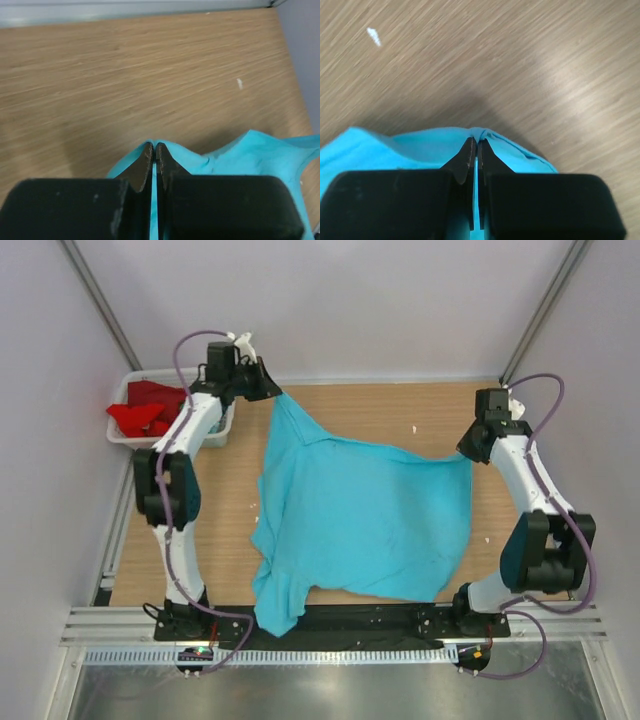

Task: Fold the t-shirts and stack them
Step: Flatten the tshirt out

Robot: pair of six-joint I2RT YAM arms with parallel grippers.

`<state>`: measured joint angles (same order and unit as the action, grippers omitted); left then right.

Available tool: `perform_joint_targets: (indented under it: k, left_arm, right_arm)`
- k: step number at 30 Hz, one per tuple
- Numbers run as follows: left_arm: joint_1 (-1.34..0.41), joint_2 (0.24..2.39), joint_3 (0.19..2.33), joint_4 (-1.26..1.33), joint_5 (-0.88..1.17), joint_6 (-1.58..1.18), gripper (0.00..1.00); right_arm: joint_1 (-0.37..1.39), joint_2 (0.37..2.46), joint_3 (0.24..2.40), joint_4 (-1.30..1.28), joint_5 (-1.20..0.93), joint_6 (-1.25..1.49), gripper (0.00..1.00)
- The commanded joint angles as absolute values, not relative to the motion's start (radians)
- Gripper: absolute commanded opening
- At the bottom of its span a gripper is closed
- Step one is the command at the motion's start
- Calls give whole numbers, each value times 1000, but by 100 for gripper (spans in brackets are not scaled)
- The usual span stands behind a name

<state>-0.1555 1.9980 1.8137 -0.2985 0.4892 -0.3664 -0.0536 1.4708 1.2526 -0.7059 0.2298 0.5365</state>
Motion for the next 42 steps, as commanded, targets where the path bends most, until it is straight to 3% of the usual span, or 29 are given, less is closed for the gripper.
perform_joint_targets:
  k: [1, 5, 9, 17, 31, 42]
  left_arm:
    - [-153, 2121, 1980, -163, 538, -387, 0]
    - [-150, 2318, 2175, -172, 549, -420, 0]
    - [-153, 2391, 2191, -163, 589, -475, 0]
    - [-169, 2296, 2031, -114, 537, -580, 0]
    - [-170, 2160, 2005, -239, 520, -864, 0]
    - [-178, 1987, 1729, -397, 563, -824, 0]
  right_arm:
    - [-95, 1581, 1278, -468, 253, 488, 1]
    - [-109, 1784, 1397, -468, 216, 456, 1]
    - [-127, 1879, 1465, -460, 198, 443, 1]
    - [-192, 1971, 1537, -469, 169, 429, 1]
    - [-238, 2120, 1920, -690, 127, 474, 1]
    - [-242, 2065, 1826, -727, 107, 471, 2]
